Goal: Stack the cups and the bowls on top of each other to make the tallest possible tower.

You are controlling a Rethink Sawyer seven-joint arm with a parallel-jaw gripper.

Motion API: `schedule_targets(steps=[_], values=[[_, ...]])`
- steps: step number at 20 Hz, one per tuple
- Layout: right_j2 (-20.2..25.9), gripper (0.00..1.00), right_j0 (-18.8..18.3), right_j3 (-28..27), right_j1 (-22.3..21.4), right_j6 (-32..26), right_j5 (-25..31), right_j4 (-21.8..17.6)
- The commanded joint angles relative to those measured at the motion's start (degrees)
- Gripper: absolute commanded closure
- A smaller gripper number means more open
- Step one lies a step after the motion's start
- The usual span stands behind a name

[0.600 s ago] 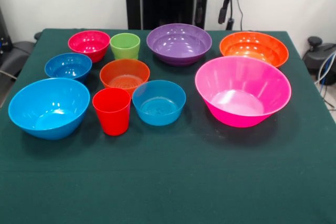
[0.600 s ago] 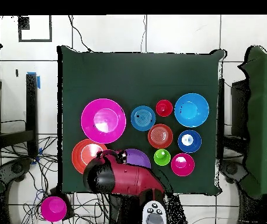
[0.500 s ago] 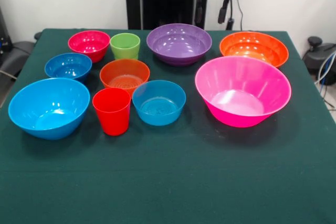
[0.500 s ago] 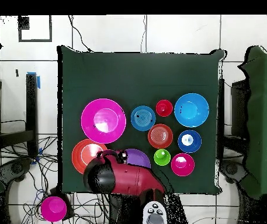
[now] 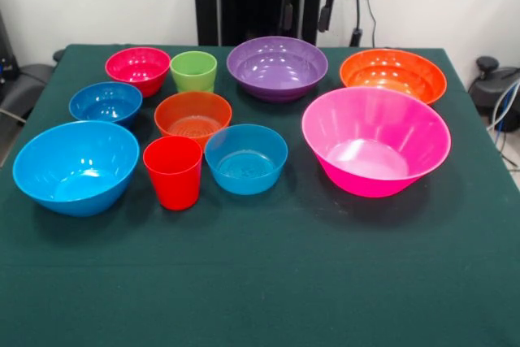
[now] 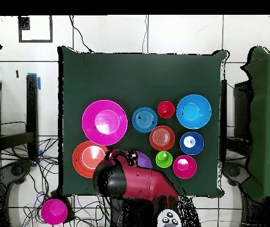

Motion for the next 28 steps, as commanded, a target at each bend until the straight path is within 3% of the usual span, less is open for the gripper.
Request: schedule_targets(steps=[1,9,17,28], values=[[3.2,0.0,-0.8,0.5,3.4,5.0,1.4,-3.5],[1.2,0.0,-1.0,-0.6,6.2,5.0,-1.4,-5.7],[-2.1,0.0,-0.8,-5.5,12.7,3.9,-2.3,-9.5],[-2.4,0.0,-1.7,-11.3,17.8,6.6,-5.9,-9.0]])
